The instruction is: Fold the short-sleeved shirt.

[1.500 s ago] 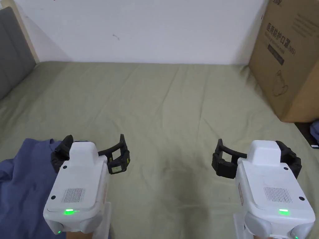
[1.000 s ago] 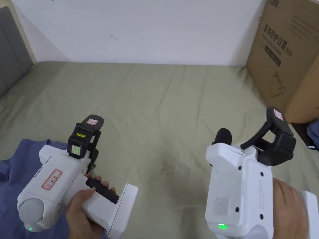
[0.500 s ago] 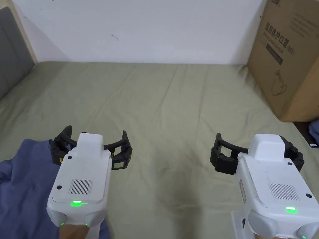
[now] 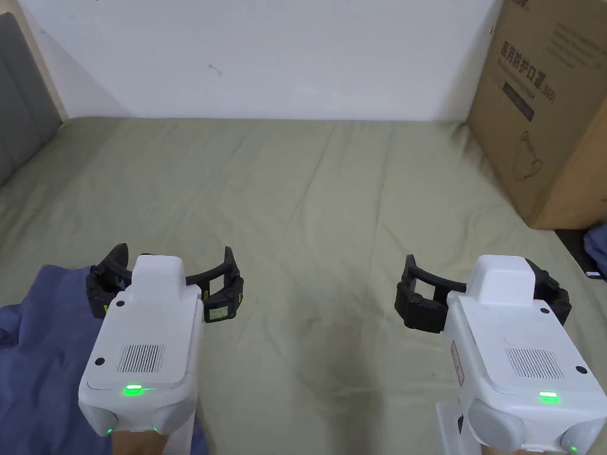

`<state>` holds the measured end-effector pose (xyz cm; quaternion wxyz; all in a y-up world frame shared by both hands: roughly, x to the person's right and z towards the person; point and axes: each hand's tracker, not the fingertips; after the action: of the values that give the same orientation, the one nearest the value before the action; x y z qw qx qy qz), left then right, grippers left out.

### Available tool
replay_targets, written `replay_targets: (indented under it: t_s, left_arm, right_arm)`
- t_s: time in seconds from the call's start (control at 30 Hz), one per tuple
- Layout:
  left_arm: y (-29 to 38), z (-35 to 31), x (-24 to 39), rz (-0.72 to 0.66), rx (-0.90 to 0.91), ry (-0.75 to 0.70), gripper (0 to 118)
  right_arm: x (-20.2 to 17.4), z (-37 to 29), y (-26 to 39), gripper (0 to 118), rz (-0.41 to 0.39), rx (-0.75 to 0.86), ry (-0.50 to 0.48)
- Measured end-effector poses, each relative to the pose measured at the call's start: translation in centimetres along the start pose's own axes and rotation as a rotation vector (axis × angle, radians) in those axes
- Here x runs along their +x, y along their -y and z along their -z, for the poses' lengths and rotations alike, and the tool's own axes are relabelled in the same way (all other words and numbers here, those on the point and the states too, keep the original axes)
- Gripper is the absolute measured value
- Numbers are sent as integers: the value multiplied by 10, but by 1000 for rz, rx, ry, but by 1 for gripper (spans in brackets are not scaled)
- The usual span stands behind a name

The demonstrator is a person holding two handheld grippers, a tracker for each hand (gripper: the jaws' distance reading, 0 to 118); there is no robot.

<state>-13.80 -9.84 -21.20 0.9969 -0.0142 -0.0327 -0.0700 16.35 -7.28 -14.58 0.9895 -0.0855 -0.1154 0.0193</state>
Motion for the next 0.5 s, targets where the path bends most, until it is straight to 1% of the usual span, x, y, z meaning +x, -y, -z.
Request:
replay_targets:
  t_s: [0.5]
  left_arm:
    - [-5,-2,0,5,12,-3,118]
  right_arm:
    - [-2,0,-3,118,-16,6,-10]
